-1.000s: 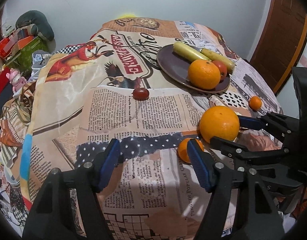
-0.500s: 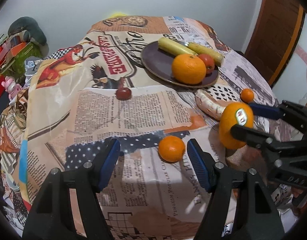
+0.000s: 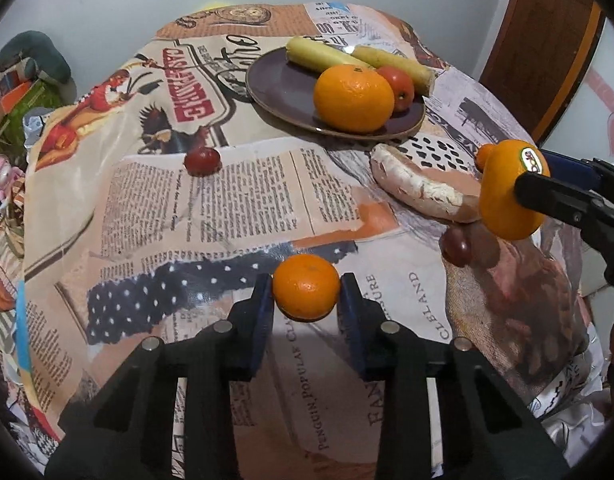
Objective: Organize fruits
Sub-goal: 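Carry the large orange and tangerine toward the grey plate with both tools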
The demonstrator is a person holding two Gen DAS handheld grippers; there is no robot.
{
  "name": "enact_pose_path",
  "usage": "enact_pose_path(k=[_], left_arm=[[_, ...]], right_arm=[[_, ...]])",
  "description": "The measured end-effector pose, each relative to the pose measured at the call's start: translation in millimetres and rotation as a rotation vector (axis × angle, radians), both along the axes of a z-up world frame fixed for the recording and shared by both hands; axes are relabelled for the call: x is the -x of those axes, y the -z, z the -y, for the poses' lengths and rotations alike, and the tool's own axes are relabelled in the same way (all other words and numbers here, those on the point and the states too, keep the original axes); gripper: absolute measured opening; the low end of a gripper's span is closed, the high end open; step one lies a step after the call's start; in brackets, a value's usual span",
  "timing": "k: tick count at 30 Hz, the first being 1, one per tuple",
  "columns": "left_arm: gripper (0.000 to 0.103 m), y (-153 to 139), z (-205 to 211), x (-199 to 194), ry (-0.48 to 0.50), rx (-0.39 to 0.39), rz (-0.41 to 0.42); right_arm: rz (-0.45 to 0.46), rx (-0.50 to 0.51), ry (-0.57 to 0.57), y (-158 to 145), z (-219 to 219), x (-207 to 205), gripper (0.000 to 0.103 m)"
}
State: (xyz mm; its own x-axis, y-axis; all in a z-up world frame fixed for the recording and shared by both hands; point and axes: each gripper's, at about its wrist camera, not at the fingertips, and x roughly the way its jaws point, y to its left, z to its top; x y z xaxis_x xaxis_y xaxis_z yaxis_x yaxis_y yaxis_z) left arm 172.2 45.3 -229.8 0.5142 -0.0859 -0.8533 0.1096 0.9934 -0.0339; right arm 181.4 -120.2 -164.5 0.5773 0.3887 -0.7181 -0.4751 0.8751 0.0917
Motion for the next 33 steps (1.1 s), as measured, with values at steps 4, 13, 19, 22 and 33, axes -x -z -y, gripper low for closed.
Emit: enact_pose_path(k=[4, 13, 19, 22, 33], left_arm=[[0.034, -7, -3, -4, -0.012, 0.006, 0.018], [0.034, -39, -11, -22, -0.033, 0.024, 0.102], [0.034, -60, -12, -41, -0.035, 0.028, 0.162], [0.034, -68, -14, -53, -0.038, 0.034, 0.186], [0.034, -75, -15, -102, -0.033, 0.038, 0.228]], right_arm=[[0.009, -0.001, 0.015, -2, 6, -5, 0.053], [0.054, -0.01, 0.029, -17, 9, -23, 0.053], [0.083, -0.016, 0.027, -26, 5, -40, 0.053], [0.097, -0.018, 0.022, -30, 1, -48, 0.053], [0.135, -0.019, -0.003, -36, -17, -85, 0.053]])
